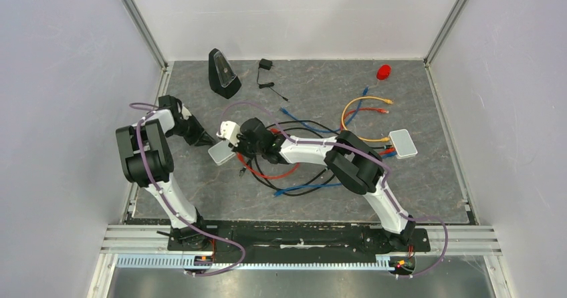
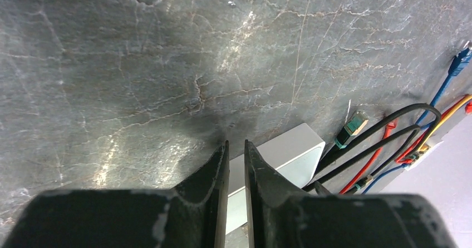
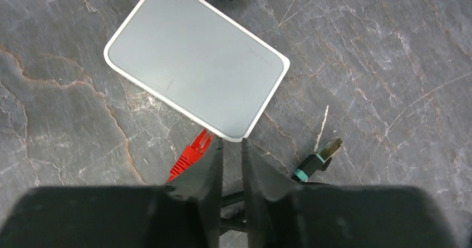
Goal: Insert the plug into the switch port
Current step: Insert the connector into the switch port.
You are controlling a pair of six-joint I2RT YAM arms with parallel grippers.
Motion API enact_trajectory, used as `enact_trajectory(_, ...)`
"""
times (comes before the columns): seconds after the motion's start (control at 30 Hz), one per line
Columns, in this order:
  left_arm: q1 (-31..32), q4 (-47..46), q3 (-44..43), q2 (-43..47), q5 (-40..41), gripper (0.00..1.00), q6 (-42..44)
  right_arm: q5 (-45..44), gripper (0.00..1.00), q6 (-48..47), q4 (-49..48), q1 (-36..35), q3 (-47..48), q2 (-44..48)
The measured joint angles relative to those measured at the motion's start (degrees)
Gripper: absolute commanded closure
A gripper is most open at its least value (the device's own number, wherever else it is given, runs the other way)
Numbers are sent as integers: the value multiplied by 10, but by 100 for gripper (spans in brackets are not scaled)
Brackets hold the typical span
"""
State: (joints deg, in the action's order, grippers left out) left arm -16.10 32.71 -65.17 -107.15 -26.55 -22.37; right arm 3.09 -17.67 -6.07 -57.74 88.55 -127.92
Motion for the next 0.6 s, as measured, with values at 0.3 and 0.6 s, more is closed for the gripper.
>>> enact_trajectory(0.3, -8, -3, 0, -9, -21, 79, 0, -13, 69, 53, 27, 0, -3, 10)
enact_trajectory(0.6, -8, -7, 0, -20, -42, 79, 0, -14, 61, 91, 32, -4, -7, 17)
